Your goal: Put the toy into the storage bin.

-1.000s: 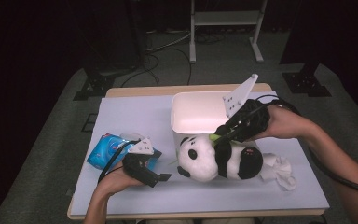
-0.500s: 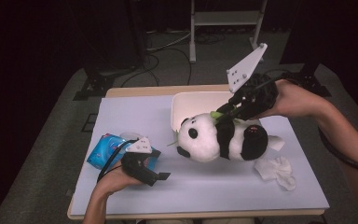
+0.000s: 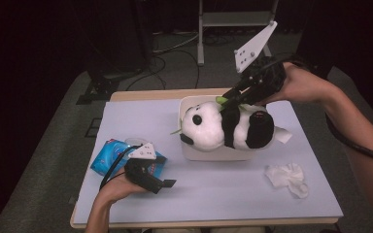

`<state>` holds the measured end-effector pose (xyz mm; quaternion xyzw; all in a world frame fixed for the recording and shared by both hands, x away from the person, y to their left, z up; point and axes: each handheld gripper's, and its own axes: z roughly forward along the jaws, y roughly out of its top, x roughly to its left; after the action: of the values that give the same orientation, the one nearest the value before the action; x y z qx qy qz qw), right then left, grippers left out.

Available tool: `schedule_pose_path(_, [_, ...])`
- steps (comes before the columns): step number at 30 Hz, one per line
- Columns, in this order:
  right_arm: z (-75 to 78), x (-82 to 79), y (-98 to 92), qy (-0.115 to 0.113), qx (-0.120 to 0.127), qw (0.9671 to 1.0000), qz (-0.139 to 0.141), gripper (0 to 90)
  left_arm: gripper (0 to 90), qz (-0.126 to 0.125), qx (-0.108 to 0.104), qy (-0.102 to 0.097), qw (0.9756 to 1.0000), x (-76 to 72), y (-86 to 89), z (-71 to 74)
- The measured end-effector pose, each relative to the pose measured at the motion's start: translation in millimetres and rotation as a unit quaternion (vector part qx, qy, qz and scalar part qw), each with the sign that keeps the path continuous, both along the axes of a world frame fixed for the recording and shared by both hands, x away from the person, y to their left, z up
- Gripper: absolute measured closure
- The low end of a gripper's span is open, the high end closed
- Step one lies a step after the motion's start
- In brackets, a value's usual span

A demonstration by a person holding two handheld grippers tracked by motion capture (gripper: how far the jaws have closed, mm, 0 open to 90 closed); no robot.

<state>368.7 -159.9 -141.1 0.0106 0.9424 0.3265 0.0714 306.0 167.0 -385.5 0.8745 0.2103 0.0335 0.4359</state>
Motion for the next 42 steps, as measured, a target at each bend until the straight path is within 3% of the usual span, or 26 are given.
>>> schedule_pose_path(11, [-2.1,36.3,4.0,0.008,-0.009,0.9998,-0.018,75.3,10.5,-0.001,0.003,0.005,1.0000,1.3,0.5,-2.3])
schedule_pose_path(13, [-4.0,42.4,5.3,0.007,-0.012,0.9997,-0.021,75.3,10.5,-0.001,-0.005,0.007,1.0000,0.7,1.5,-1.6])
schedule_pose_path(18, [-7.9,57.2,8.1,0.010,-0.013,0.9996,-0.024,75.2,10.5,-0.003,0.002,0.004,1.0000,0.5,1.7,-0.7])
schedule_pose_path(27, [-17.2,75.6,7.0,0.022,-0.018,0.9990,-0.034,75.2,10.5,-0.006,-0.006,0.009,0.9999,1.3,4.1,-3.9])
schedule_pose_path(35, [-34.7,91.6,7.6,0.038,-0.027,0.9982,-0.039,75.2,10.5,-0.009,-0.003,0.012,0.9999,1.7,2.9,-4.9])
schedule_pose_path(42, [-40.9,99.2,9.1,0.040,-0.035,0.9976,-0.045,75.2,10.4,-0.009,0.000,0.013,0.9999,3.0,3.0,-5.5])
